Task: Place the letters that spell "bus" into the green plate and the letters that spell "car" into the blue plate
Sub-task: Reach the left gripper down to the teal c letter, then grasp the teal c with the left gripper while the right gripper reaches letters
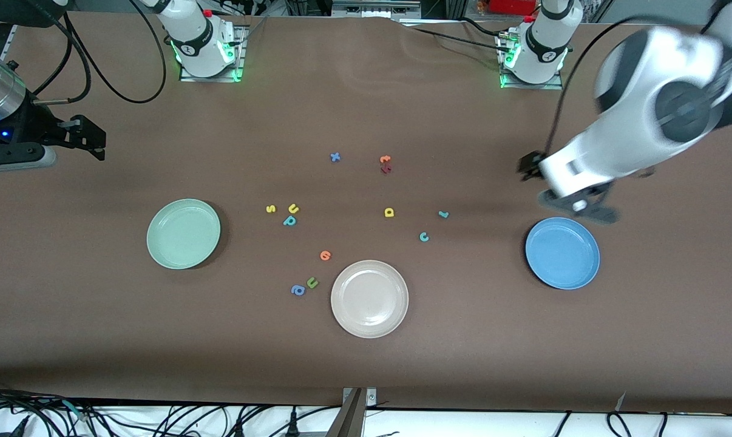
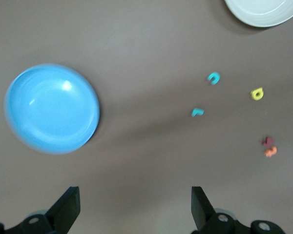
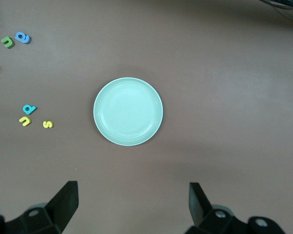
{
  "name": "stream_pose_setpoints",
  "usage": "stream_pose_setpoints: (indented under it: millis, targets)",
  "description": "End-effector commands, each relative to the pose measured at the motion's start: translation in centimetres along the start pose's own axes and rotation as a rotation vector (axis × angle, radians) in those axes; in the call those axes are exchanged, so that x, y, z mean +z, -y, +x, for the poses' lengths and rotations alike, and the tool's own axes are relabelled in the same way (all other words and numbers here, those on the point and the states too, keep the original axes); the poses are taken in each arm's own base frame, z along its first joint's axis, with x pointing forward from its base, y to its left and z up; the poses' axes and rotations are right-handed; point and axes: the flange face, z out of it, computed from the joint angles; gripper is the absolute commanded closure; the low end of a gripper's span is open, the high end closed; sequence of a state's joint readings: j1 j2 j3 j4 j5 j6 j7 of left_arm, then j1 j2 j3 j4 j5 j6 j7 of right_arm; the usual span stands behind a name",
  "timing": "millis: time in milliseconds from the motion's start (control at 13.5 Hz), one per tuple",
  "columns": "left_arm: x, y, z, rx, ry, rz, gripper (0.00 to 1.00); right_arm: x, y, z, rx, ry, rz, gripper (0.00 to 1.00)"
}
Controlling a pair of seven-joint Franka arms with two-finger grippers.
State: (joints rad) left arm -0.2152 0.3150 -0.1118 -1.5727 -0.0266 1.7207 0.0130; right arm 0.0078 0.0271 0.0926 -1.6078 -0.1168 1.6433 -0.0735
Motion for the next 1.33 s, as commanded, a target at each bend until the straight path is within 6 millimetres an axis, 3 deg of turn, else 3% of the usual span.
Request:
stream_pose_setpoints:
  millis: [0, 222, 371, 519, 667, 742, 890, 1261]
  targets:
    - [4.7, -3.5, 4.9, 0.002, -0.037, -0.023, 0.00, -0.4, 0.5, -0.3, 0.008, -0.001, -0.011, 0.00]
    - [10.2, -6.4, 6.5, 0.047, 0.000, -0.025, 0.00, -0.2, 0.6, -0.2, -0.006, -0.009, -0.010, 0.00]
    - [12.3, -6.1, 7.6, 0.036, -0.023, -0.038, 0.00, 0.0, 0.8, -0.4, -0.013, -0.003, -0.012, 0.00]
    - [15.1, -6.3, 8.4, 0.031, -0.025, -0.052, 0.00, 1.5, 3.0, -0.4, -0.054, 0.026, -0.011, 0.00]
    - [19.3, -9.0, 9.3, 0.059, -0.065, -0.037, 0.00, 3.4, 5.3, -0.5, -0.096, 0.049, -0.012, 0.00]
    - [21.2, -9.0, 9.5, 0.056, -0.078, -0.038, 0.00, 4.1, 6.3, -0.5, -0.114, 0.044, -0.012, 0.00]
    - [22.2, -9.4, 9.7, 0.057, -0.092, -0.040, 0.00, 6.2, 8.2, 0.1, -0.133, 0.008, -0.006, 0.00]
    - [25.2, -11.9, 8.8, 0.162, -0.055, 0.036, 0.33, 10.9, 12.7, 1.1, -0.148, 0.025, 0.014, 0.01]
